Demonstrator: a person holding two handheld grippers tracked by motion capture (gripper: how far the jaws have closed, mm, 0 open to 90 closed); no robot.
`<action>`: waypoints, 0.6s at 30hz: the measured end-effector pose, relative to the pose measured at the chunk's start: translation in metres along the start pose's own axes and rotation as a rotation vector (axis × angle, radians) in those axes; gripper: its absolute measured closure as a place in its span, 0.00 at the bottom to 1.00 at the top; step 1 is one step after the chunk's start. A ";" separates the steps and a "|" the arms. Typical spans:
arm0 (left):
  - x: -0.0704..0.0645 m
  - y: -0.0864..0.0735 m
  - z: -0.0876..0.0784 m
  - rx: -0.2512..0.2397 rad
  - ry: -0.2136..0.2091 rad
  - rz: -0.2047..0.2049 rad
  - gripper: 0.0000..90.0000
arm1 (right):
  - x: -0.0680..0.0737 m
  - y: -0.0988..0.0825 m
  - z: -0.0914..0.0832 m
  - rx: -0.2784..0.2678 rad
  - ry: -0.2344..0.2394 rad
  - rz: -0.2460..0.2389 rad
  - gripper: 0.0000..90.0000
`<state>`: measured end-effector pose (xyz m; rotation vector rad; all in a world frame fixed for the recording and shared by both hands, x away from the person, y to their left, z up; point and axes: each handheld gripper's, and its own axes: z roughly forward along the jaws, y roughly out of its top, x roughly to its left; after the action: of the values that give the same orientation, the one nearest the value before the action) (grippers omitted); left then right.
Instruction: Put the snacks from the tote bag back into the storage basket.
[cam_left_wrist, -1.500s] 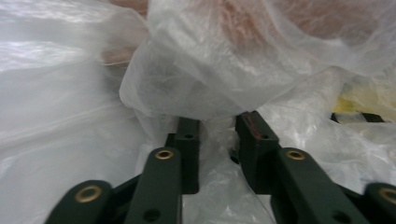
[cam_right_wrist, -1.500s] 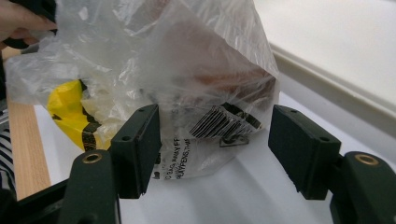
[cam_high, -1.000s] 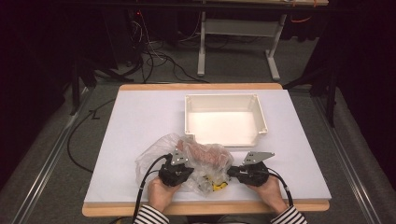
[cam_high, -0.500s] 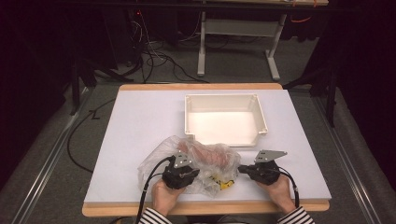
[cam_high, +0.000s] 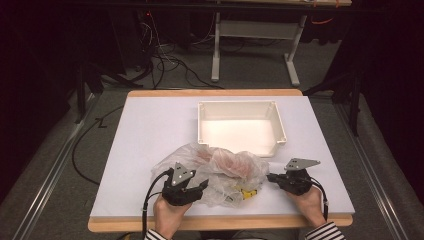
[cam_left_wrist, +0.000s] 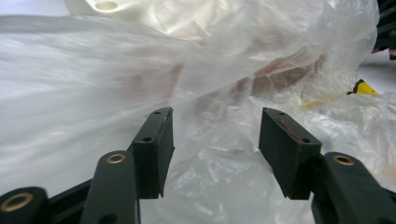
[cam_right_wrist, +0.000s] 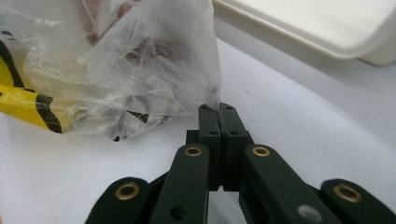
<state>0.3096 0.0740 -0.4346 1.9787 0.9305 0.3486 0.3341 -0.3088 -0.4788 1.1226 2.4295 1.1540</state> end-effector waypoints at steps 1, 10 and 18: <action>0.000 0.000 0.000 0.000 0.000 0.000 0.49 | 0.000 0.000 0.000 0.000 0.000 0.000 1.00; 0.003 0.007 -0.006 -0.039 0.012 -0.012 0.47 | -0.014 -0.009 -0.013 0.011 -0.065 0.029 1.00; 0.003 0.001 -0.009 -0.059 -0.005 -0.017 0.48 | -0.027 -0.009 -0.018 0.033 -0.102 0.018 1.00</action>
<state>0.3072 0.0807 -0.4288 1.9160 0.9226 0.3576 0.3384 -0.3424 -0.4765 1.1849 2.3748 1.0387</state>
